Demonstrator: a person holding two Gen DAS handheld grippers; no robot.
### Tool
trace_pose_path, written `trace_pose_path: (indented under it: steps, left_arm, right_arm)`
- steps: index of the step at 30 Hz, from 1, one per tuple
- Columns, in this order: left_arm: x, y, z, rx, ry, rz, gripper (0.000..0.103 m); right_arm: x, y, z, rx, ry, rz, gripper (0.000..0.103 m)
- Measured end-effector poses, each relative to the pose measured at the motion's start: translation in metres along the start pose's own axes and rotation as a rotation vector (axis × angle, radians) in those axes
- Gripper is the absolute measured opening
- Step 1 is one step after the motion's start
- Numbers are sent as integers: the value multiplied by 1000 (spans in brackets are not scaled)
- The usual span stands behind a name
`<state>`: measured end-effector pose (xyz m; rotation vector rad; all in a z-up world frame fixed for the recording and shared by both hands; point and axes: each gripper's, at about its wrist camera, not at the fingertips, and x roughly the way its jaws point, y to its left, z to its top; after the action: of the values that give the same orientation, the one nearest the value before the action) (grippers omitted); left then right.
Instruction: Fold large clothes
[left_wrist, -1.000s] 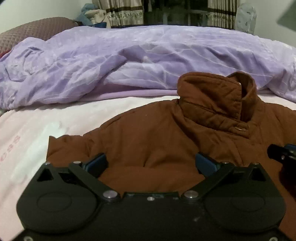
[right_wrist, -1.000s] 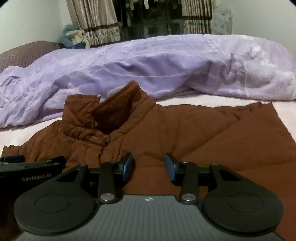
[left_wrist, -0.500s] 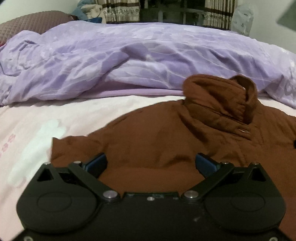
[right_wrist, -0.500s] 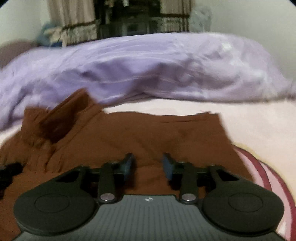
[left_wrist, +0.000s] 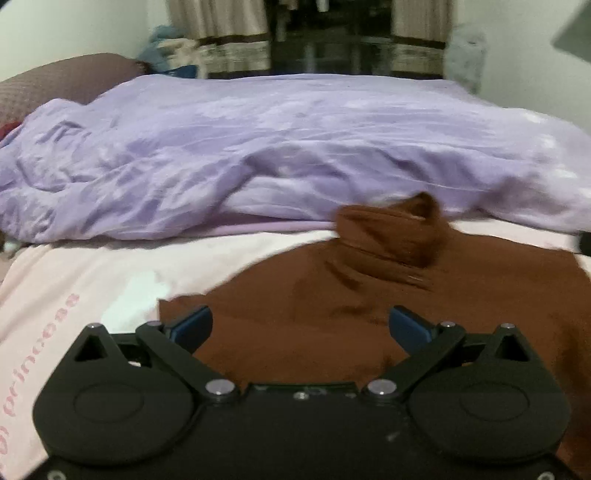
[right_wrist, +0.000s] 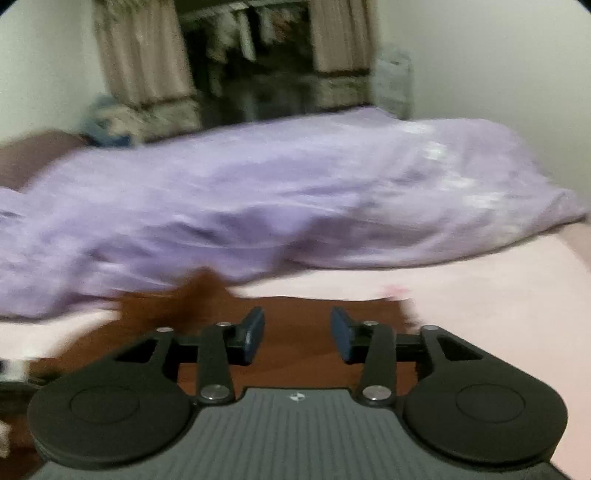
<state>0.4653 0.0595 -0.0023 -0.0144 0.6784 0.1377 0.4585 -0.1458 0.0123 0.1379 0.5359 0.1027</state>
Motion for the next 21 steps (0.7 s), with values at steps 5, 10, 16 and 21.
trace_pose_path:
  steps: [5,10,16,21]
  left_arm:
    - [-4,-7,-33,-35,69,-65,102]
    - [19,-12,-62,-5,90,-25,103]
    - [23,-17,-71,72,67,13,103]
    - [18,-3,-73,77,58,2,102]
  right_arm:
    - [-22,53,-51,-94,-21,54,50]
    - [-4,63,-81,-77,70,164,47]
    - [17,55,-97,-53,133,159,46]
    - [8,47,-103,-143,104,61,43]
